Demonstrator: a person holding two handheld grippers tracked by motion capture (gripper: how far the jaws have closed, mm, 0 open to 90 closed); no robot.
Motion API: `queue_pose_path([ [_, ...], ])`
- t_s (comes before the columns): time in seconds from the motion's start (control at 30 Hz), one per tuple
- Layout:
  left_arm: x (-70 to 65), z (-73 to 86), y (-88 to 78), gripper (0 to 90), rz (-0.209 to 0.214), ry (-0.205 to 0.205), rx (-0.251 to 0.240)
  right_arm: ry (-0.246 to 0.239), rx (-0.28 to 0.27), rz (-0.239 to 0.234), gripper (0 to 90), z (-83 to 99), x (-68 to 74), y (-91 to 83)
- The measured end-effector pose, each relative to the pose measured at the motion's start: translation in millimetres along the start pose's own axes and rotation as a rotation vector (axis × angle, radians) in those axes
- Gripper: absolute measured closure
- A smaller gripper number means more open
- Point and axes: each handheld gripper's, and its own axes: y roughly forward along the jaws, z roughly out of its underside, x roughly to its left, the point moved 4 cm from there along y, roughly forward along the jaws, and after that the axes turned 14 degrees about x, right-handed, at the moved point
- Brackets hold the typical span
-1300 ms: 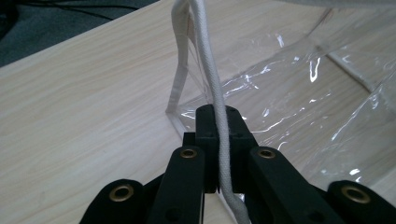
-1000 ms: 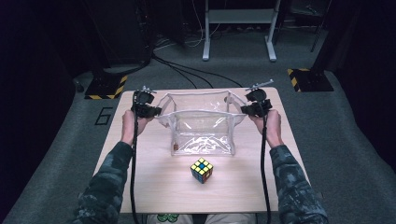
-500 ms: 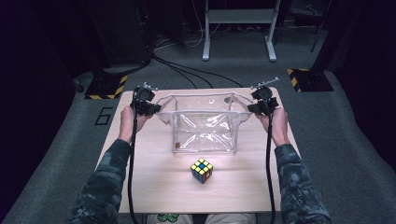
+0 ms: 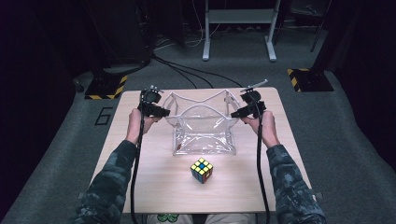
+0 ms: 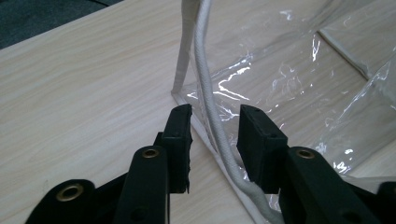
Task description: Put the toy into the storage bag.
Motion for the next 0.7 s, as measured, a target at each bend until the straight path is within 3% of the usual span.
queue_pose_path([
  [0.07, 0.0, 2.1, 2.1, 82.2, -0.047, 0.03, 0.017, 0.001, 0.012, 0.0, 71.2, 2.7, 0.0, 3.7],
  [0.1, 1.4, 2.9, 1.8, 86.6, -0.041, 0.032, 0.016, -0.006, 0.013, 0.025, 75.8, 4.1, -1.1, 3.6],
  [0.23, 12.8, 6.3, -4.0, 88.2, -0.045, 0.036, 0.019, -0.022, 0.006, 0.057, 86.0, 8.8, -9.3, -5.2],
  [0.3, 18.5, 7.6, -8.6, 88.3, -0.028, 0.032, 0.014, -0.019, -0.011, 0.062, 87.4, 11.1, -15.5, -12.4],
  [0.47, 17.2, 2.7, -15.9, 88.3, -0.049, 0.06, 0.013, 0.006, -0.016, 0.081, 89.0, 11.5, -29.7, -20.6],
  [0.6, 17.3, -2.3, -17.3, 88.3, -0.047, 0.06, 0.013, -0.003, -0.024, 0.111, 89.1, 10.3, -28.0, -26.0],
  [0.7, 19.2, -2.0, -11.5, 88.3, -0.012, 0.043, 0.021, -0.003, -0.018, 0.08, 89.0, 11.4, -27.3, -22.9],
])
